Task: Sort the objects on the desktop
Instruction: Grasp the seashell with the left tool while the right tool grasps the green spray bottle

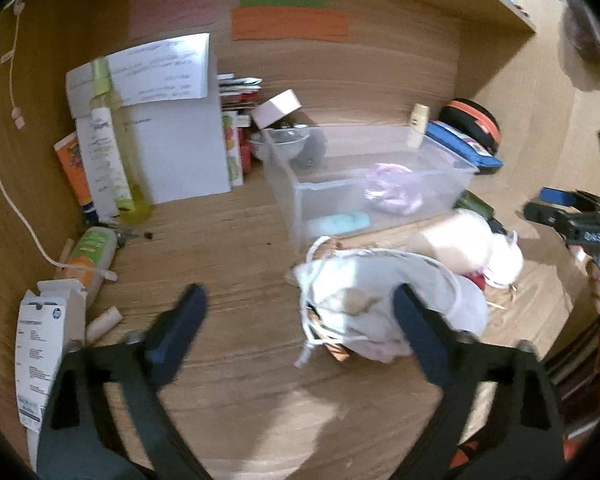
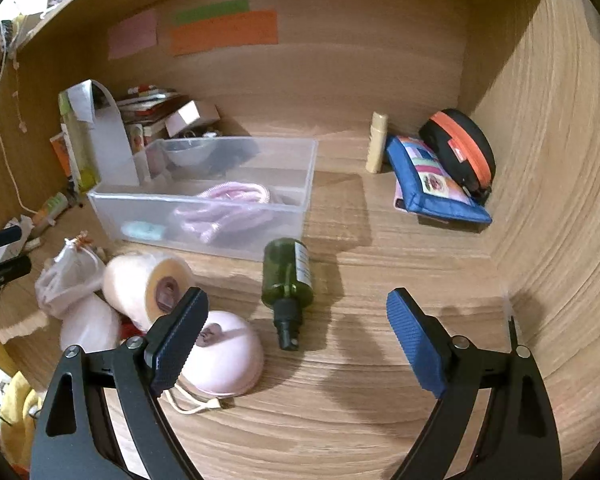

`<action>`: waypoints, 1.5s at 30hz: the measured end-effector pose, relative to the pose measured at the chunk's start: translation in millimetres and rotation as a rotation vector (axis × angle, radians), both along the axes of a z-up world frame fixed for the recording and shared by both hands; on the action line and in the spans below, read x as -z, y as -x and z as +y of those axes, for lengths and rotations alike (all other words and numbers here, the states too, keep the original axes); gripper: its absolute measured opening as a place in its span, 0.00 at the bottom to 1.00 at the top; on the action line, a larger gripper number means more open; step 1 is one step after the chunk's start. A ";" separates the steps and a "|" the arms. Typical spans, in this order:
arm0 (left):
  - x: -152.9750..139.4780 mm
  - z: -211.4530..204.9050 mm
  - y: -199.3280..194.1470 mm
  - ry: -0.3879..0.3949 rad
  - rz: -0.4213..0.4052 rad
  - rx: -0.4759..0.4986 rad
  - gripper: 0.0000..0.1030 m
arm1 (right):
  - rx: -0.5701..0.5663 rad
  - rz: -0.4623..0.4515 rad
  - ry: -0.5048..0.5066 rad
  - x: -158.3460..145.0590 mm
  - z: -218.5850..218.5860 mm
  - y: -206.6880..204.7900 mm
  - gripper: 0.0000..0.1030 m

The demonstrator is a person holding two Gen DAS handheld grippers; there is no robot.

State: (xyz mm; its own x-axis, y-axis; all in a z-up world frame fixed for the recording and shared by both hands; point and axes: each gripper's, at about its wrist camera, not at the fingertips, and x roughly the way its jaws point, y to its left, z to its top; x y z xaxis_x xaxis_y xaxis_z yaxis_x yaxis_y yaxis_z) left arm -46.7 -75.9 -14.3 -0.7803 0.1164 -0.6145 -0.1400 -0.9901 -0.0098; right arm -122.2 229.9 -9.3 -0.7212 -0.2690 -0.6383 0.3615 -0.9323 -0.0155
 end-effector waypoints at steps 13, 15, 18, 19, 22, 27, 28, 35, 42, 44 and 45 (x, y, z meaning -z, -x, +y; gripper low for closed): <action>10.5 15.4 13.8 -0.070 -0.042 0.114 0.49 | -0.012 -0.055 0.014 20.1 3.5 22.1 0.85; 13.5 16.6 16.1 -0.068 -0.053 0.119 0.49 | -0.019 -0.068 0.021 21.7 2.8 27.3 0.85; 19.7 16.2 20.2 -0.091 -0.076 0.128 0.49 | -0.025 -0.081 0.014 25.6 -0.4 35.3 0.85; 21.3 16.4 20.9 -0.095 -0.079 0.126 0.49 | -0.028 -0.085 0.008 27.2 -2.1 38.1 0.85; 26.0 14.1 23.3 -0.131 -0.092 0.127 0.42 | -0.033 -0.098 -0.004 31.7 -7.5 45.2 0.85; 28.1 14.1 20.4 -0.143 -0.075 0.112 0.41 | -0.038 -0.129 -0.011 35.7 -13.2 60.2 0.71; 28.1 14.9 18.9 -0.136 -0.067 0.108 0.41 | -0.043 -0.147 -0.004 36.1 -13.5 64.9 0.68; 21.2 14.7 11.0 -0.121 -0.036 0.088 0.40 | -0.076 -0.213 0.005 43.2 -24.2 78.8 0.45; 5.4 9.4 5.4 -0.137 0.011 0.078 0.40 | -0.105 -0.262 0.012 45.3 -30.3 84.1 0.41; 0.4 8.0 4.5 -0.140 0.028 0.068 0.40 | -0.110 -0.272 0.008 46.6 -31.8 87.1 0.37; -2.1 7.2 4.2 -0.142 0.037 0.064 0.40 | -0.111 -0.273 0.000 47.1 -33.1 87.8 0.37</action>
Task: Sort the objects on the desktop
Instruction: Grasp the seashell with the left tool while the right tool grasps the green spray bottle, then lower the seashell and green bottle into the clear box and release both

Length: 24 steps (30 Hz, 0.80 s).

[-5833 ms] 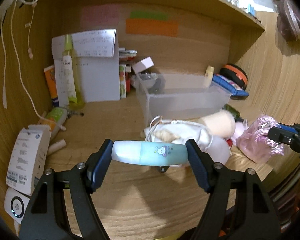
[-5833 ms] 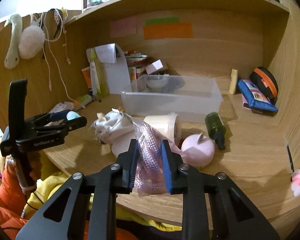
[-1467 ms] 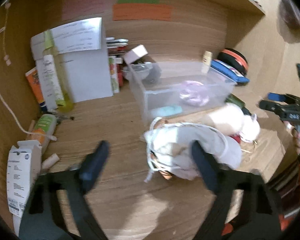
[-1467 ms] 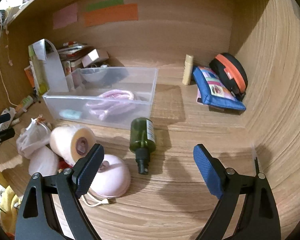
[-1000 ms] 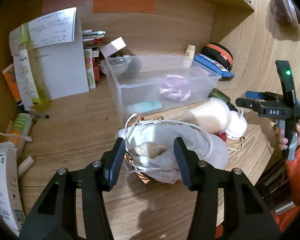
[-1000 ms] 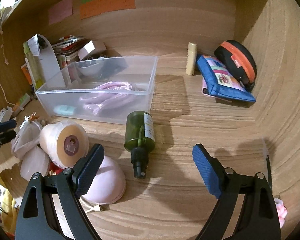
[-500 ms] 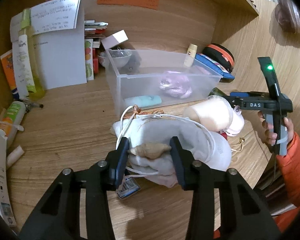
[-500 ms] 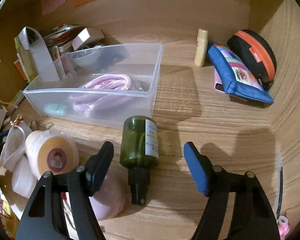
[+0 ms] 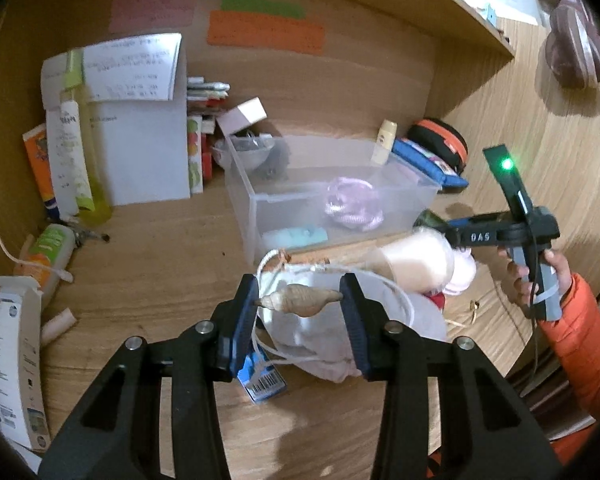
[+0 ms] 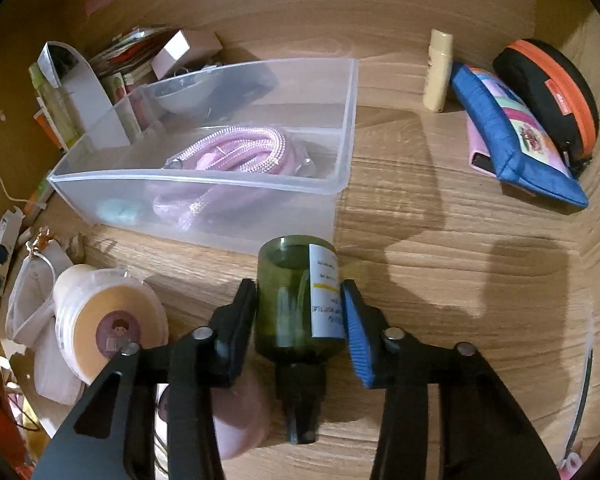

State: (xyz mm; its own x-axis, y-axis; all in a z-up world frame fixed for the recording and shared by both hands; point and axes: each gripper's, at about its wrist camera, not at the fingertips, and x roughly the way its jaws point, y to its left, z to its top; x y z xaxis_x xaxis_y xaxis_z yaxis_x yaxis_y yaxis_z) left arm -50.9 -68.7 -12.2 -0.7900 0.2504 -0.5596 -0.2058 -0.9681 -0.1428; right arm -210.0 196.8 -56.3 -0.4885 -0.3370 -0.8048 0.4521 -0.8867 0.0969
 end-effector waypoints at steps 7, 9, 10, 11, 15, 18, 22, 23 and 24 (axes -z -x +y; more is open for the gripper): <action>-19.6 -4.2 0.6 -0.004 0.052 -0.027 0.40 | 0.018 0.080 0.026 -20.7 10.3 -17.3 0.37; -25.6 -4.0 3.1 0.003 0.069 -0.037 0.40 | 0.017 0.104 0.048 -32.1 14.0 -24.9 0.37; -28.1 -3.7 4.2 0.003 0.075 -0.037 0.40 | 0.019 0.119 0.059 -38.7 16.3 -29.1 0.37; -30.4 -3.3 6.5 0.004 0.080 -0.042 0.40 | 0.018 0.138 0.068 -46.7 17.8 -33.7 0.37; -40.2 -0.9 19.0 0.003 0.094 -0.053 0.40 | 0.008 0.200 0.091 -72.2 17.0 -43.7 0.37; -46.5 0.8 30.2 0.003 0.102 -0.056 0.40 | -0.002 0.242 0.096 -87.0 12.4 -46.0 0.37; -53.5 3.1 47.7 0.004 0.099 -0.060 0.40 | -0.011 0.257 0.128 -95.4 7.1 -42.9 0.37; -54.9 3.4 52.4 0.001 0.098 -0.059 0.40 | -0.012 0.259 0.135 -97.2 5.8 -41.0 0.37; -55.8 3.8 56.1 -0.002 0.095 -0.058 0.40 | -0.013 0.258 0.141 -98.5 4.3 -38.4 0.37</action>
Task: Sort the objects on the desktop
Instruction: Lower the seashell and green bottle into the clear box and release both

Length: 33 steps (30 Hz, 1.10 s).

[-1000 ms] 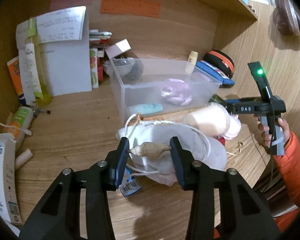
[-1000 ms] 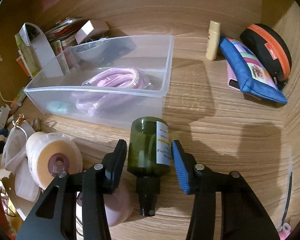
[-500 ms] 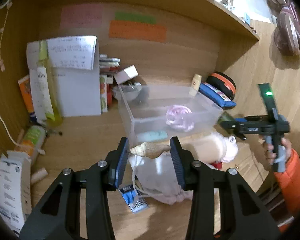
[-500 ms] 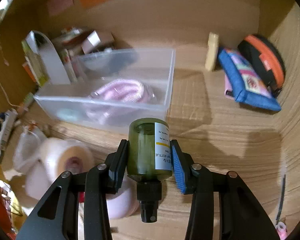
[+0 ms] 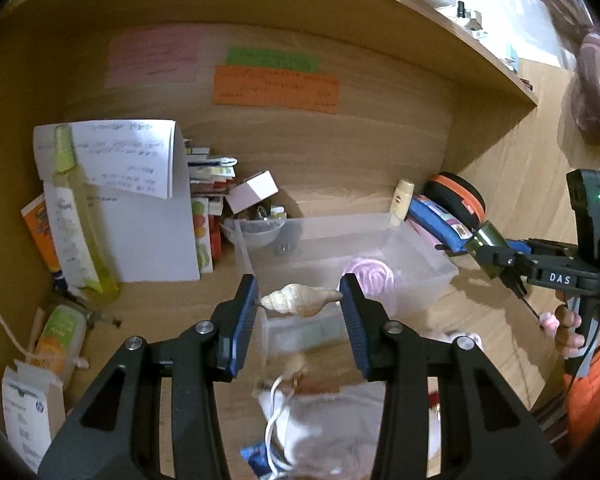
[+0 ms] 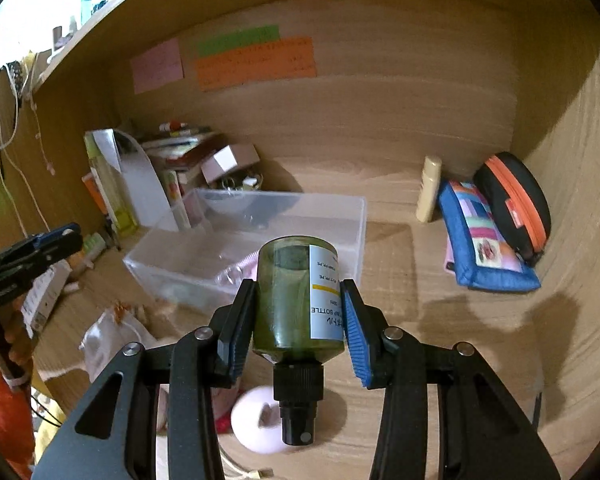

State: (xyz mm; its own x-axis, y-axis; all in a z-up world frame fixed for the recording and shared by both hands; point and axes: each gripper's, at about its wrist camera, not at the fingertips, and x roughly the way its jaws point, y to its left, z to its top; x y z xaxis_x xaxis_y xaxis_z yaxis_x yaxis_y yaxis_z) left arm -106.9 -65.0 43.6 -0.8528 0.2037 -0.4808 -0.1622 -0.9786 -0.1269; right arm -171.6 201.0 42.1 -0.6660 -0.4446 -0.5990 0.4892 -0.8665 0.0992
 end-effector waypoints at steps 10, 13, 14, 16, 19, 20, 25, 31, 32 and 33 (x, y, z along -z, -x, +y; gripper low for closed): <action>-2.2 7.2 51.5 -0.031 -0.047 0.009 0.40 | -0.011 -0.041 0.080 -2.7 -18.3 43.5 0.37; 2.4 12.2 67.1 -0.026 -0.070 0.018 0.40 | -0.014 -0.038 0.079 -4.7 -28.0 55.5 0.37; 4.6 13.6 71.6 -0.024 -0.079 0.024 0.40 | -0.012 -0.037 0.076 -4.3 -31.1 58.8 0.37; 11.5 16.8 82.6 -0.017 -0.100 0.031 0.40 | -0.006 -0.032 0.058 0.0 -38.8 65.9 0.37; 26.0 21.3 98.1 0.023 -0.134 0.028 0.40 | 0.019 -0.039 0.031 14.0 -45.4 76.7 0.37; 31.2 21.7 102.8 0.028 -0.153 0.033 0.40 | 0.032 -0.046 0.022 20.2 -46.3 79.3 0.37; 47.8 25.0 117.6 0.050 -0.210 0.034 0.40 | 0.032 -0.059 -0.031 41.7 -51.8 83.3 0.37; 55.3 35.2 118.4 0.106 -0.213 0.028 0.40 | 0.026 -0.023 -0.094 47.2 -59.2 78.1 0.37; 55.7 36.7 118.0 0.112 -0.212 0.027 0.41 | 0.026 -0.031 -0.098 48.9 -59.3 79.2 0.37; 56.2 37.8 117.5 0.118 -0.210 0.027 0.40 | 0.027 -0.038 -0.104 50.8 -59.4 80.6 0.37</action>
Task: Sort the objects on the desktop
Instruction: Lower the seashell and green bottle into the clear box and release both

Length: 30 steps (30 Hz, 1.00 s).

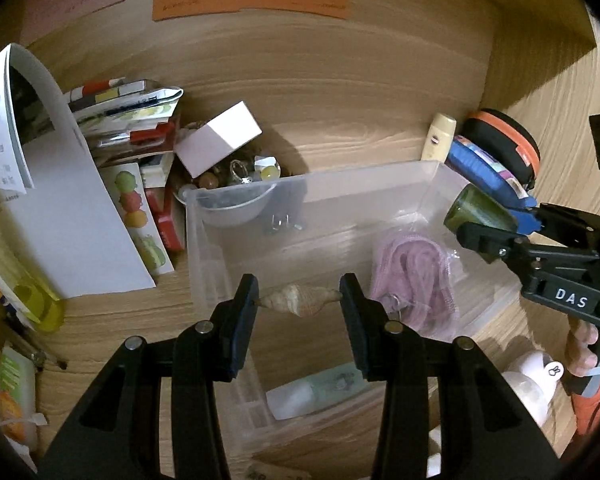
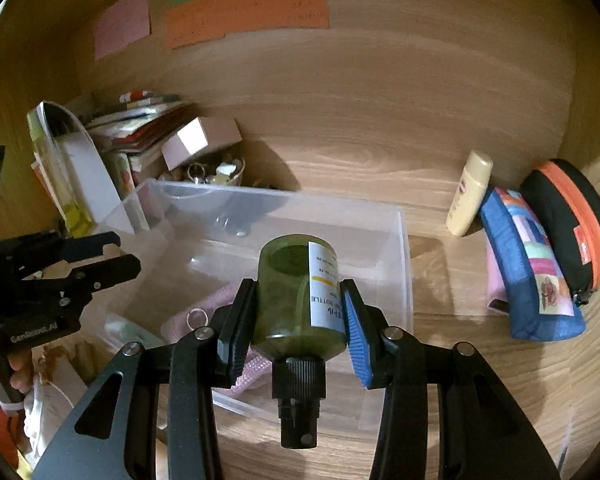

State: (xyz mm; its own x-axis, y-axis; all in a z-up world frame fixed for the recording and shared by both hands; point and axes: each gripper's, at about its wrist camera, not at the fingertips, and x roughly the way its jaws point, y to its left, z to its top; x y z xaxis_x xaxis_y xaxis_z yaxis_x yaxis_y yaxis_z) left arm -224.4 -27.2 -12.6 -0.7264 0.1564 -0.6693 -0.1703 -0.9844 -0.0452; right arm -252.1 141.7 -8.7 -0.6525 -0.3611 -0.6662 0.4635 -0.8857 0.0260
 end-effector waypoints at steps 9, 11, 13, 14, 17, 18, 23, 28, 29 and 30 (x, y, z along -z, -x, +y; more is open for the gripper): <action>3.6 5.1 -3.9 0.063 0.022 -0.003 0.41 | 0.020 -0.007 -0.051 7.9 -4.2 4.8 0.37; 3.5 4.6 -3.7 0.059 0.022 -0.002 0.41 | 0.020 -0.010 -0.056 9.1 -4.9 5.6 0.37; 3.0 3.4 -4.0 0.052 0.023 -0.002 0.42 | 0.022 -0.004 -0.057 8.8 -4.7 5.8 0.37; 2.3 2.7 -4.6 0.052 0.027 -0.006 0.49 | 0.020 -0.002 -0.057 8.4 -5.1 5.6 0.37; 0.7 2.1 -6.1 0.040 0.033 -0.005 0.53 | 0.019 0.009 -0.052 6.9 -4.9 4.1 0.45; 0.1 2.0 -6.7 0.043 0.036 -0.008 0.53 | 0.022 0.019 -0.049 5.9 -4.1 3.3 0.54; -5.6 -1.2 -11.1 0.020 0.060 -0.016 0.67 | 0.032 0.074 -0.030 -2.6 -0.3 -2.6 0.72; -14.6 -8.6 -15.9 -0.018 0.092 -0.027 0.77 | 0.041 0.091 -0.020 -6.1 0.9 -4.1 0.81; -16.4 -10.3 -16.8 -0.026 0.097 -0.029 0.81 | 0.039 0.086 -0.019 -6.1 1.3 -4.1 0.82; -18.1 -12.4 -17.9 -0.036 0.102 -0.032 0.84 | 0.039 0.079 -0.018 -5.8 1.6 -3.3 0.83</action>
State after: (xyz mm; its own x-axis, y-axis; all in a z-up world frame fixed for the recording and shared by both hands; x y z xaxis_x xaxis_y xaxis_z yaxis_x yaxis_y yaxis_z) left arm -206.5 -39.5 5.5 -0.7958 0.1543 -0.5856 -0.1439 -0.9875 -0.0647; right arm -248.8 143.3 -2.9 -0.7168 -0.3225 -0.6182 0.4284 -0.9032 -0.0255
